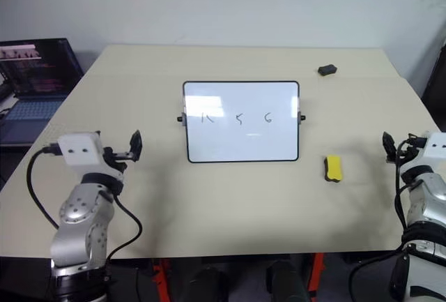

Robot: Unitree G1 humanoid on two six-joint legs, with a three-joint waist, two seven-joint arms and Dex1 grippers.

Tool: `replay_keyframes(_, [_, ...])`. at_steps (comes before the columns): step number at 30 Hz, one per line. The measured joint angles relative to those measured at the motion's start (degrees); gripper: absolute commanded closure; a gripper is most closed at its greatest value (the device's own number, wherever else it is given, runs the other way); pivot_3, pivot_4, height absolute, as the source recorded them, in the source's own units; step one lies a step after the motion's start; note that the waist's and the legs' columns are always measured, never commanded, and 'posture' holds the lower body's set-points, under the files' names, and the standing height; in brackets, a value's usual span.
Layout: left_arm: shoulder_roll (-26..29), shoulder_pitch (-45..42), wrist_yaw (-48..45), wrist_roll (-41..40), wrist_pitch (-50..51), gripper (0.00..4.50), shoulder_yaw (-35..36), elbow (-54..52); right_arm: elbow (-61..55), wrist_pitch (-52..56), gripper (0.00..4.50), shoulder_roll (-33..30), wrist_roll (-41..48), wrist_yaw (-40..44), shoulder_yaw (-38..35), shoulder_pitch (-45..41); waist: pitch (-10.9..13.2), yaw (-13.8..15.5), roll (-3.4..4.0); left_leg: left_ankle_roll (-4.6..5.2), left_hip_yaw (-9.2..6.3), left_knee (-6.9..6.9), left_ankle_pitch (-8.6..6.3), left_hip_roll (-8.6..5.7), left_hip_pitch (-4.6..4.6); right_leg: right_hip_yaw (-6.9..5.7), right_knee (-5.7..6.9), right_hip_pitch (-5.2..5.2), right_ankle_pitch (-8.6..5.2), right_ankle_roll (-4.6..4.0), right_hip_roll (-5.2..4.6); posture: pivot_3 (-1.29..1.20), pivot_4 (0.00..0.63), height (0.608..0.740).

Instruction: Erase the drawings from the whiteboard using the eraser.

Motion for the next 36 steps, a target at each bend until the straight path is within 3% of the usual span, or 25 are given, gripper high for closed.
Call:
replay_keyframes(6, [-0.1,0.4,-0.2,-1.0,-0.1,0.00,1.6,0.4,-5.4,2.4,0.78,1.8,0.6,-0.4,0.0,1.6,0.0,0.0,0.00,0.00,0.00,0.05,0.00,0.02,0.05,0.01,0.06,0.00,-0.08,0.18,-0.03,0.00,0.150,0.740])
replay_keyframes(18, [7.2,-2.5,-5.7,-5.0,2.5,0.00,6.4,-2.0,-16.2,5.8,0.78,3.6,3.2,-6.6,-3.0,7.2,0.0,0.1,0.00,0.00,-0.03,0.06,0.00,-0.01,0.02,-0.03,0.07,0.00,-0.09,0.18,-0.18,0.00,0.150,0.740])
replay_keyframes(23, [15.1,-11.6,-20.9,-16.9,10.0,0.00,3.6,-0.8,-40.8,15.8,0.78,11.2,11.7,-9.1,-3.3,20.1,0.0,0.5,0.04,-0.03,-0.33,0.03,0.00,0.03,-0.10,-0.32,0.18,-0.05,-0.18,0.17,-0.09,0.00,0.150,0.740])
replay_keyframes(28, [23.3,-16.8,-36.1,-28.0,21.1,0.00,-3.1,-2.2,-53.7,27.6,0.78,9.9,14.9,-13.5,-2.4,25.3,0.0,-0.5,0.14,-0.01,-0.17,0.02,-0.01,-0.11,0.07,-0.11,0.18,-0.05,-0.18,0.25,-0.08,0.00,0.150,0.740])
replay_keyframes(36, [27.5,-23.7,-56.6,-29.1,22.5,0.00,-17.2,0.2,-71.2,47.1,0.78,4.6,19.4,-20.2,1.5,25.6,0.1,-0.8,0.14,0.00,-0.16,0.02,0.00,0.00,0.02,-0.12,0.17,-0.07,-0.24,0.16,0.22,0.00,0.150,0.740])
